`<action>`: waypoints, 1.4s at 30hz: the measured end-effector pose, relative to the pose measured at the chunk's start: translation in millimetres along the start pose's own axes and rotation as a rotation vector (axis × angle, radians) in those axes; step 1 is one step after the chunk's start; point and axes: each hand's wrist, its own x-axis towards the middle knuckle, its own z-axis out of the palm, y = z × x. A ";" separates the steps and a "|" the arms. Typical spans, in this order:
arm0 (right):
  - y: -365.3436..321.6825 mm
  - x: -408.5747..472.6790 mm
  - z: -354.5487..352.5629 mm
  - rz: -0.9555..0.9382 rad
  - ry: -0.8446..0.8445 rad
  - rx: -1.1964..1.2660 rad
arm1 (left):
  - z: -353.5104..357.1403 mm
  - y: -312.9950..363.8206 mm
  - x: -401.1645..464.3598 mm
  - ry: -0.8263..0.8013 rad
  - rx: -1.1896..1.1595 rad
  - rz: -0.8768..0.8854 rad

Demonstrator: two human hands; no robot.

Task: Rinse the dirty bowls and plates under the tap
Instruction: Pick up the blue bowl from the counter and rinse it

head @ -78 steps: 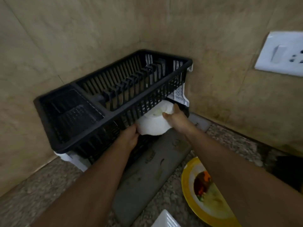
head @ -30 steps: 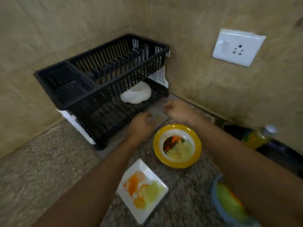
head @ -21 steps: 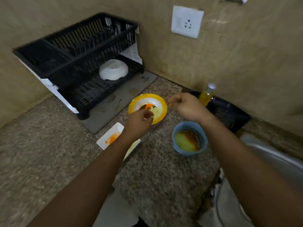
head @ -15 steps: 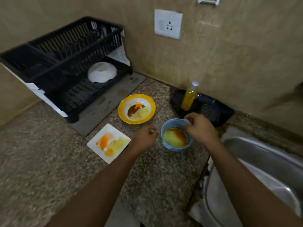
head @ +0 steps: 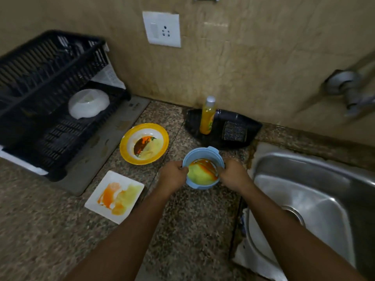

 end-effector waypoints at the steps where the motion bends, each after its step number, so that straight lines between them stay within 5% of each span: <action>1: 2.5 -6.3 -2.5 0.004 0.002 0.020 | 2.3 2.0 -1.9 -0.006 0.012 0.009; 8: 44.3 -50.1 -53.8 0.100 0.187 0.113 | 32.7 75.1 -31.6 -0.057 0.016 0.168; 12: 80.0 -71.2 -109.8 0.137 0.247 0.239 | 75.9 133.8 -47.6 -0.268 -0.251 0.052; 16: 120.3 -87.7 -161.4 0.165 0.243 0.338 | 127.1 177.0 -60.9 -0.268 -0.402 0.016; 21: 164.7 -88.1 -245.6 0.277 0.892 0.359 | 176.3 205.4 -67.4 -0.277 -0.425 -0.008; 23: 168.1 -84.0 -279.2 0.266 1.007 0.275 | 189.5 211.1 -67.5 -0.273 -0.424 0.001; 31: 187.9 -53.6 -308.2 0.326 0.913 -0.149 | 210.9 225.1 -59.8 -0.294 -0.448 0.043; 42: 197.9 -39.5 -305.8 0.260 0.918 0.193 | 219.6 234.5 -54.6 -0.304 -0.513 0.043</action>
